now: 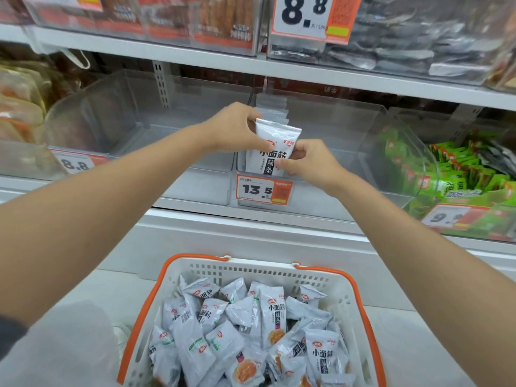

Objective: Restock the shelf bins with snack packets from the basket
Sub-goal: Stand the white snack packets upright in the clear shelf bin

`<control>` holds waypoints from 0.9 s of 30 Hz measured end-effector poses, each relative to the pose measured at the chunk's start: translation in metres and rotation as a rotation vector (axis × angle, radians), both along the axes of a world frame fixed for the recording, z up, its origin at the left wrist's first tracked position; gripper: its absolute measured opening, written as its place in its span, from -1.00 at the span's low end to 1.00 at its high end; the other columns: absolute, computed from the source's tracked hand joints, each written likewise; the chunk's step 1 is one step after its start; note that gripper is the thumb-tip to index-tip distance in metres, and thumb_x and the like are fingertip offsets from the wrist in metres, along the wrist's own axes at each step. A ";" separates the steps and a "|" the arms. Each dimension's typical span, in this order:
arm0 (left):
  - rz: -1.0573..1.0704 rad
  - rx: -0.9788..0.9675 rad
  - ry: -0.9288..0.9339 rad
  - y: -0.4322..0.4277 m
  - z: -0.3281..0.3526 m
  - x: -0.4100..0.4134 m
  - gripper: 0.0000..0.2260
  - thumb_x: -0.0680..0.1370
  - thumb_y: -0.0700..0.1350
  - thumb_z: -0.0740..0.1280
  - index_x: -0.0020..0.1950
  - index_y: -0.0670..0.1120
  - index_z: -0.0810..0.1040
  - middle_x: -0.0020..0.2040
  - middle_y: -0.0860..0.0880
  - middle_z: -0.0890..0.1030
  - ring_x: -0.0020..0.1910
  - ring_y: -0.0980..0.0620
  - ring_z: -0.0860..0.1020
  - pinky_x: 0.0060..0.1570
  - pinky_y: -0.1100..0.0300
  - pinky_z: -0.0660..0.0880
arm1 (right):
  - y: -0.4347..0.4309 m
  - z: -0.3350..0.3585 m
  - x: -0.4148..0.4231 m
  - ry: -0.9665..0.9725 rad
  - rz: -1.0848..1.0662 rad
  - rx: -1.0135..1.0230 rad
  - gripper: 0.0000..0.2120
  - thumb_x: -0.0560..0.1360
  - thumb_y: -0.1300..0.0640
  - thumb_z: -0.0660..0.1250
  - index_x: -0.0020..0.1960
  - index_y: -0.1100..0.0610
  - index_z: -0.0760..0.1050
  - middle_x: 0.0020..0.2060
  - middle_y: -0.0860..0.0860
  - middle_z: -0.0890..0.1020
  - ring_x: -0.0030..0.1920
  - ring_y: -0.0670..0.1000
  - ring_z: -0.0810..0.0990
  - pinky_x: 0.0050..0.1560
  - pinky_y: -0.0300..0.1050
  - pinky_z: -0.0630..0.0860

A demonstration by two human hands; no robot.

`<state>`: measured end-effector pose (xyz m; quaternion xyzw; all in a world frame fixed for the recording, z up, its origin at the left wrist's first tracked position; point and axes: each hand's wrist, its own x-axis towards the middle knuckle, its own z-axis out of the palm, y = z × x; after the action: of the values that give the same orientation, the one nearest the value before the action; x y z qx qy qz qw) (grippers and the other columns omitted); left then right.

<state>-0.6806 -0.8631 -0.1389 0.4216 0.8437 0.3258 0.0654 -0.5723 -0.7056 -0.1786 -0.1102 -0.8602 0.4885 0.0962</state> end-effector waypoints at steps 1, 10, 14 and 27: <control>0.001 -0.022 -0.013 -0.001 0.002 -0.002 -0.76 0.40 -0.08 0.53 0.02 -0.12 0.66 -0.07 -0.01 0.70 -0.07 0.03 0.66 0.02 -0.04 0.60 | 0.000 0.001 -0.001 -0.019 0.003 0.010 -0.80 0.49 0.28 0.43 0.11 0.18 0.62 -0.02 0.05 0.70 -0.18 -0.16 0.65 -0.16 -0.31 0.58; -0.053 -0.454 0.344 0.003 0.003 -0.005 -0.64 0.39 0.12 0.51 -0.32 -0.10 0.47 -0.38 -0.02 0.42 -0.34 -0.04 0.38 -0.31 0.11 0.24 | -0.005 0.003 -0.005 -0.271 0.014 0.113 -0.60 0.49 -0.14 0.38 -0.12 0.24 0.59 -0.03 0.17 0.69 -0.05 0.06 0.65 0.00 -0.10 0.52; -0.055 -0.540 0.465 0.004 -0.001 0.000 -0.61 0.49 0.24 0.31 -0.30 -0.07 0.51 -0.34 0.01 0.49 -0.08 -0.08 0.52 -0.09 0.06 0.28 | -0.009 0.001 -0.007 -0.324 -0.006 0.154 -0.47 0.47 -0.31 0.25 -0.17 0.20 0.52 -0.13 0.13 0.64 -0.13 0.09 0.56 0.00 -0.03 0.48; 0.066 -0.216 0.464 -0.006 -0.031 0.005 -0.49 0.64 0.21 0.01 0.52 0.00 0.26 0.52 0.01 0.28 0.50 0.00 0.16 0.40 -0.12 0.13 | 0.014 0.006 -0.042 -0.229 -0.455 -0.791 -0.15 0.51 -0.45 -0.08 0.56 0.14 0.13 0.50 0.17 0.27 0.47 0.17 0.30 0.48 0.20 0.20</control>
<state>-0.6751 -0.8692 -0.1696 0.4478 0.8793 0.1303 -0.0962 -0.6141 -0.6913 -0.1727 -0.3772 -0.5672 0.7300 0.0561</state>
